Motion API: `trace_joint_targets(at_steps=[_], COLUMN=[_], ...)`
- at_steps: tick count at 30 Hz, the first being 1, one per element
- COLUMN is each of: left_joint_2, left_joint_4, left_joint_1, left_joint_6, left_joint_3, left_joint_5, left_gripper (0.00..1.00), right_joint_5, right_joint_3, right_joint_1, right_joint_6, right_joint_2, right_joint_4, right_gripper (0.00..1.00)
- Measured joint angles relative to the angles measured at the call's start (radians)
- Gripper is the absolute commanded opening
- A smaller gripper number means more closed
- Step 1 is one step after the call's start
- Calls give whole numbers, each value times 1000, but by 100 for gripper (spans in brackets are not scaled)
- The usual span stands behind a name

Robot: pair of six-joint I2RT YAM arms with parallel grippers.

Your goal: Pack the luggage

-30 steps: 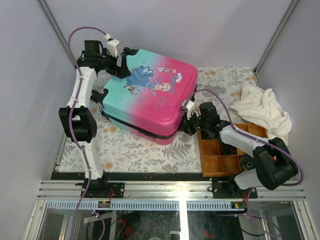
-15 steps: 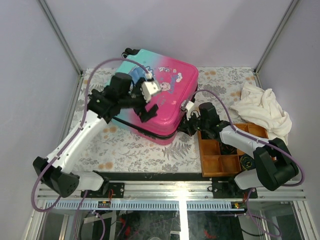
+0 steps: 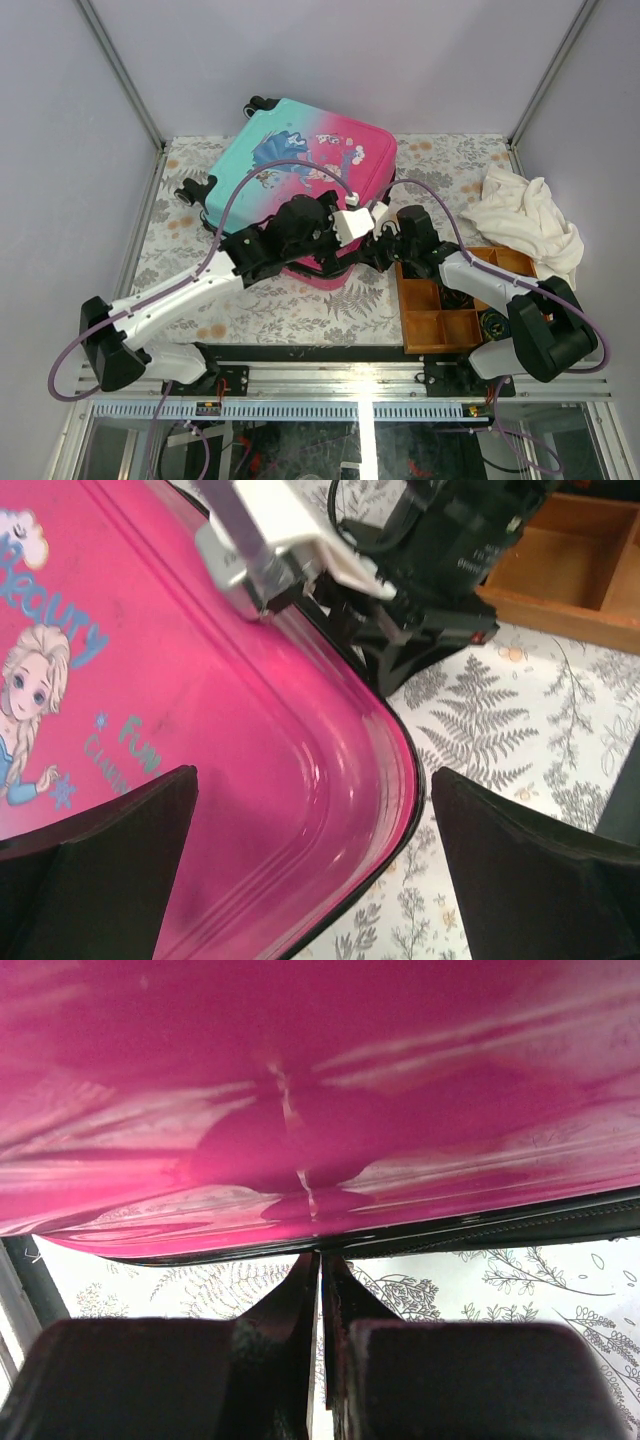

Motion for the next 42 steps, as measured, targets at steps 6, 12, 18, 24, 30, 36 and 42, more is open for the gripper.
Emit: trace_joint_targets(at_steps=[6, 12, 18, 24, 30, 36, 42], left_joint_2=[44, -14, -72, -90, -95, -106, -106], left_joint_4=[71, 104, 102, 96, 92, 92, 92], left_joint_1=[-23, -30, -23, 4, 10, 17, 18], left_joint_6=[28, 73, 117, 138, 153, 161, 163], left_joint_3=[-29, -121, -171, -180, -183, -190, -190], left_joint_5=[-129, -141, -130, -77, -58, -39, -35], left_gripper=[89, 81, 73, 68, 66, 67, 67], right_joint_5=[18, 47, 80, 69, 80, 71, -12], right_joint_3=[0, 11, 73, 95, 193, 251, 212], right_joint_1=[-1, -45, -121, -148, -209, -262, -277], right_joint_6=[1, -24, -77, -143, -186, -194, -160], right_joint_2=[-7, -16, -26, -15, 111, 190, 190], right_joint_4=[-8, -31, -108, -144, -128, -80, 31], right_gripper=[0, 0, 0, 0, 0, 0, 0])
